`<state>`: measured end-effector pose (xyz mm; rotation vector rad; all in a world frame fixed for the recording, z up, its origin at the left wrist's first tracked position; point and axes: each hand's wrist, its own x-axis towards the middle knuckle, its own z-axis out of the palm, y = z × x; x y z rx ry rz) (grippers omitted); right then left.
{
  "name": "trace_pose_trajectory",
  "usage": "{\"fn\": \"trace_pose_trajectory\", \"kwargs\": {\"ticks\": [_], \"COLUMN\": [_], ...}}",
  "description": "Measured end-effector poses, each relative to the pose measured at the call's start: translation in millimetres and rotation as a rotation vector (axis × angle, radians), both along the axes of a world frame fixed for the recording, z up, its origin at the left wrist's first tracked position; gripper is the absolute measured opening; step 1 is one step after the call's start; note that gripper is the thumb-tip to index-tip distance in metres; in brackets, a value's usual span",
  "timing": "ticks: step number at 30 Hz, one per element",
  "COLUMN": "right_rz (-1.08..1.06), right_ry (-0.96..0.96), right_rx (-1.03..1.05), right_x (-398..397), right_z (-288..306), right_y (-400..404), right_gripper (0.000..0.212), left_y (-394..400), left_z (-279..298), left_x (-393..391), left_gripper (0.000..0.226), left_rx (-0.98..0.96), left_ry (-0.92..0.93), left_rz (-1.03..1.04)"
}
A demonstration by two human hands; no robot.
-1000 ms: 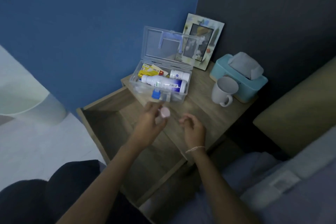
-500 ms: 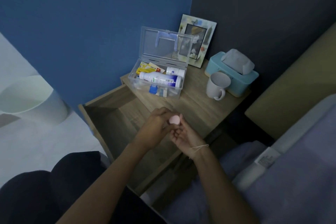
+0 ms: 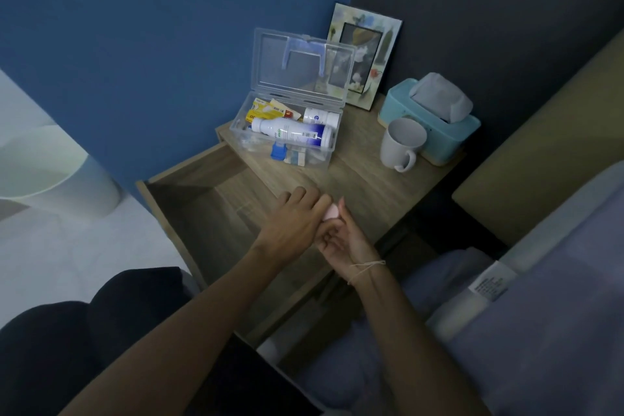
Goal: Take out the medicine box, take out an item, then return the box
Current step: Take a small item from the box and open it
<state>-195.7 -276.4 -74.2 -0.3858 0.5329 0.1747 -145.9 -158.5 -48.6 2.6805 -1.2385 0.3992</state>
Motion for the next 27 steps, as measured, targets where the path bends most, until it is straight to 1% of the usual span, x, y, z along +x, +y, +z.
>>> {"fn": "trace_pose_trajectory", "kwargs": {"ticks": [3, 4, 6, 8, 9, 10, 12, 14, 16, 17, 19, 22, 25, 27], "right_rz": [0.004, 0.007, 0.0, -0.035, -0.058, -0.078, -0.077, -0.038, -0.003, -0.011, -0.023, -0.081, -0.112, -0.145], "right_ry": [-0.002, 0.001, 0.006, 0.01, 0.013, 0.011, -0.026, -0.055, -0.036, -0.021, -0.008, 0.019, 0.051, 0.081], "right_rx": [-0.066, -0.104, -0.145, -0.15, -0.149, -0.154, -0.194, -0.268, -0.318, -0.326, -0.344, -0.338, -0.407, -0.431], "right_x": [-2.3, -2.3, -2.4, -0.9, -0.5, 0.3, 2.8, 6.9, 10.8, 13.6, 18.5, 25.5, 32.5, 34.9], "right_z": [4.6, 5.4, 7.1, 6.4, 5.7, 4.6, 4.0, 6.9, 12.2, 12.6, 14.6, 16.4, 13.0, 10.6], "right_y": [3.0, 4.2, 7.8, 11.1, 11.6, 11.6, 10.1, 9.3, 9.4, 8.9, 7.5, 6.5, 7.2, 6.6], "right_gripper": [0.056, 0.055, 0.043, 0.032, 0.029, 0.03, 0.038, 0.047, 0.061, 0.065, 0.06, 0.044, 0.049, 0.048], "left_y": [-2.0, -2.8, -5.5, -9.2, -11.4, -13.2, -15.5, -17.0, -18.7, -19.6, -21.4, -24.2, -29.0, -33.1], "left_z": [0.7, 1.9, 4.4, 7.5, 9.3, 10.9, 12.1, 10.2, 6.9, 6.0, 7.4, 11.1, 13.6, 14.4], "left_x": [6.3, 9.2, 14.9, 18.2, 19.9, 21.6, 23.8, 23.8, 21.7, 20.4, 19.8, 21.9, 22.0, 20.0], "left_gripper": [0.043, 0.044, 0.047, 0.047, 0.046, 0.046, 0.046, 0.049, 0.053, 0.055, 0.055, 0.055, 0.06, 0.062], "left_rx": [0.051, 0.059, 0.056, 0.035, 0.026, 0.017, 0.0, -0.004, 0.004, 0.005, 0.003, 0.032, 0.087, 0.115], "left_ry": [-0.081, -0.101, -0.127, -0.153, -0.166, -0.175, -0.186, -0.174, -0.15, -0.137, -0.106, -0.041, 0.032, 0.04], "left_rz": [-0.037, -0.044, -0.044, -0.033, -0.03, -0.026, -0.008, 0.011, 0.012, 0.016, 0.037, 0.066, 0.133, 0.187]}}
